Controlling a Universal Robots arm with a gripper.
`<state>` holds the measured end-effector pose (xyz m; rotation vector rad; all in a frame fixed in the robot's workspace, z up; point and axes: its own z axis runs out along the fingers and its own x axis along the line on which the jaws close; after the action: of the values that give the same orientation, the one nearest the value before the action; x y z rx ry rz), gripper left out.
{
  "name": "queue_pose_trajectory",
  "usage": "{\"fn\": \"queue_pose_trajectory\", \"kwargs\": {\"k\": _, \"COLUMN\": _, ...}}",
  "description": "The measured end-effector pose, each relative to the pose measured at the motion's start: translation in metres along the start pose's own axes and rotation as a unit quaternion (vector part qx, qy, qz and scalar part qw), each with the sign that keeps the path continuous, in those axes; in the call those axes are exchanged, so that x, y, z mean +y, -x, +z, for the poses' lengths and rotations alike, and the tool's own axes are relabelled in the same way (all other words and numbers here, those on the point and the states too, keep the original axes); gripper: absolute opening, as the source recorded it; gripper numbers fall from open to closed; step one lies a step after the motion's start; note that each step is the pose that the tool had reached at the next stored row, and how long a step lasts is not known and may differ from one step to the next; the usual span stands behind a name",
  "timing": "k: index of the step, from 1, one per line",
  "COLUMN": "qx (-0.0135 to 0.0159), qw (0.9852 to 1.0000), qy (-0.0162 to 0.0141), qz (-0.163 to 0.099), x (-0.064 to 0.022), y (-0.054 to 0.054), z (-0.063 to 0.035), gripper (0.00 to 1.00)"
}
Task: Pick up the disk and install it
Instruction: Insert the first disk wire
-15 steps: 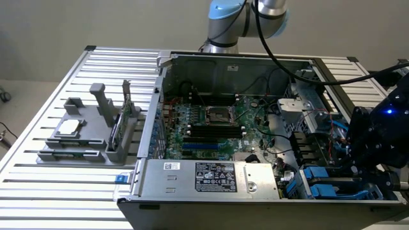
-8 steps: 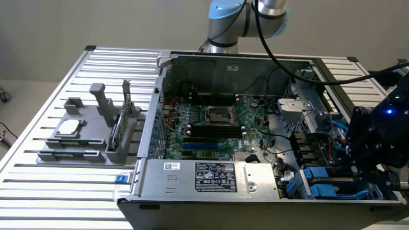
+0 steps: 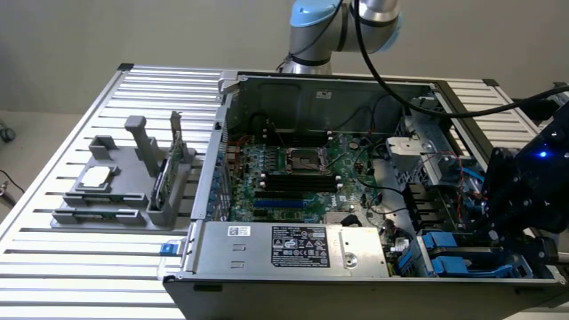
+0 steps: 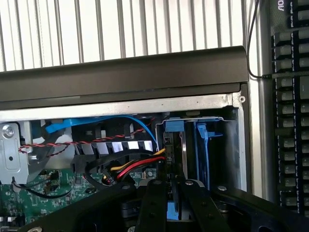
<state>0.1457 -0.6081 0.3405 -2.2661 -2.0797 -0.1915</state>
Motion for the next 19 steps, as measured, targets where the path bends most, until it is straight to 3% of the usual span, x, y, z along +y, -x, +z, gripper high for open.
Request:
{"fn": "queue_pose_trajectory", "kwargs": {"k": 6, "qx": 0.0003, "qw": 1.0000, "qy": 0.0016, "qz": -0.004, "x": 0.0000, "y": 0.0001, "z": -0.0001, "gripper": 0.16}}
{"fn": "queue_pose_trajectory", "kwargs": {"k": 12, "qx": 0.0007, "qw": 1.0000, "qy": 0.0081, "qz": -0.005, "x": -0.0011, "y": 0.0006, "z": 0.0034, "gripper": 0.16}}
{"fn": "queue_pose_trajectory", "kwargs": {"k": 19, "qx": 0.0009, "qw": 0.9999, "qy": 0.0084, "qz": -0.006, "x": -0.0031, "y": 0.0009, "z": 0.0048, "gripper": 0.16}}
